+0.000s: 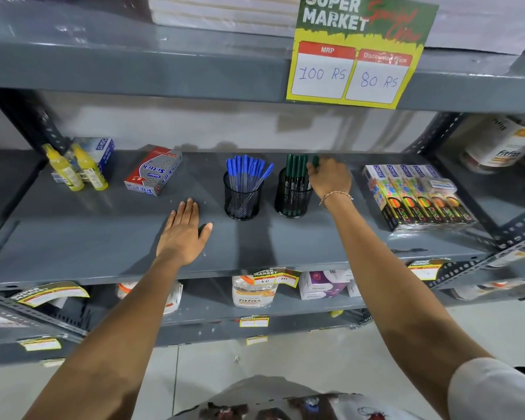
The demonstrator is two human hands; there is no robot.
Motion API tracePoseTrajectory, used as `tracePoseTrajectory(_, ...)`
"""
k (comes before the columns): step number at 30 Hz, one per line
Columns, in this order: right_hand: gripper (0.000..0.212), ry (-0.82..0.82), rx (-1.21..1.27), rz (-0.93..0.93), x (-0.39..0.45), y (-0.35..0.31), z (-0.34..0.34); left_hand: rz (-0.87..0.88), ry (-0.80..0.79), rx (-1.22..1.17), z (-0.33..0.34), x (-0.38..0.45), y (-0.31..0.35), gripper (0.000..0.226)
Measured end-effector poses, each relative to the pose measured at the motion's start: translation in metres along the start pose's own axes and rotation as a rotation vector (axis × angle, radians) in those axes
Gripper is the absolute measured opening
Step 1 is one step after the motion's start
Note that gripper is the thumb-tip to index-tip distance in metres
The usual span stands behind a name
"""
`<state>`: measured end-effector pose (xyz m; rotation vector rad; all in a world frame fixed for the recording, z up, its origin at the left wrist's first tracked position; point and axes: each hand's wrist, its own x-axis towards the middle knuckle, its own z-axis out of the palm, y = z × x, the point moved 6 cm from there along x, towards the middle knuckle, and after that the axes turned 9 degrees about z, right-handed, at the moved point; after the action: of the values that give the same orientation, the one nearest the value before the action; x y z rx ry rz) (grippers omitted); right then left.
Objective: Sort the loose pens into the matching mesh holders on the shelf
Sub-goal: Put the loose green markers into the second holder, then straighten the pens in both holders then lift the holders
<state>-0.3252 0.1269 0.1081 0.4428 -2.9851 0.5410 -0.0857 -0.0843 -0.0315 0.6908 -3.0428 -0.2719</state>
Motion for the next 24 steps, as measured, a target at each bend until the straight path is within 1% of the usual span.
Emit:
tracePoseTrajectory(4, 0.043, -0.08, 0.081, 0.045, 0.003, 0.004, 0.009, -0.001, 0.0, -0.008, 0.0, -0.001, 0.002, 0.071)
tracePoseTrajectory(7, 0.043, -0.138, 0.171, 0.087, 0.003, 0.005, 0.012, 0.002, 0.004, -0.007, -0.002, -0.001, 0.003, 0.07)
tracePoseTrajectory(8, 0.044, -0.134, 0.19, 0.101, 0.001, 0.005, 0.011, 0.002, 0.003, -0.007, -0.002, -0.001, 0.003, 0.07)
tracePoseTrajectory(10, 0.046, -0.066, 0.246, 0.107, -0.003, 0.002, 0.004, 0.003, -0.003, -0.021, -0.001, -0.001, 0.002, 0.07)
tracePoseTrajectory(12, 0.033, 0.013, 0.344, 0.077, -0.008, -0.006, -0.001, 0.001, -0.008, -0.047, -0.001, -0.001, 0.001, 0.071)
tracePoseTrajectory(13, 0.026, 0.019, 0.389, 0.052, -0.012, -0.012, 0.0, -0.006, -0.007, -0.075, -0.003, 0.0, 0.002, 0.071)
tracePoseTrajectory(15, 0.02, -0.037, 0.451, 0.012, -0.022, -0.028, 0.004, -0.051, 0.038, -0.21, -0.014, 0.003, 0.003, 0.07)
tracePoseTrajectory(18, 0.023, -0.187, 0.502, 0.01, -0.033, -0.05, 0.02, -0.139, 0.198, -0.531, -0.046, 0.015, 0.01, 0.061)
tracePoseTrajectory(19, 0.026, -0.225, 0.5, 0.018, -0.034, -0.055, 0.025, -0.143, 0.238, -0.602, -0.059, 0.021, 0.015, 0.059)
tracePoseTrajectory(20, 0.034, -0.238, 0.492, 0.03, -0.034, -0.058, 0.029, -0.135, 0.262, -0.644, -0.07, 0.028, 0.021, 0.057)
tracePoseTrajectory(22, 0.05, -0.241, 0.477, 0.052, -0.032, -0.064, 0.032, -0.11, 0.26, -0.687, -0.091, 0.043, 0.035, 0.055)
tracePoseTrajectory(24, 0.053, -0.245, 0.475, 0.045, -0.03, -0.069, 0.033, -0.073, 0.178, -0.68, -0.103, 0.057, 0.05, 0.054)
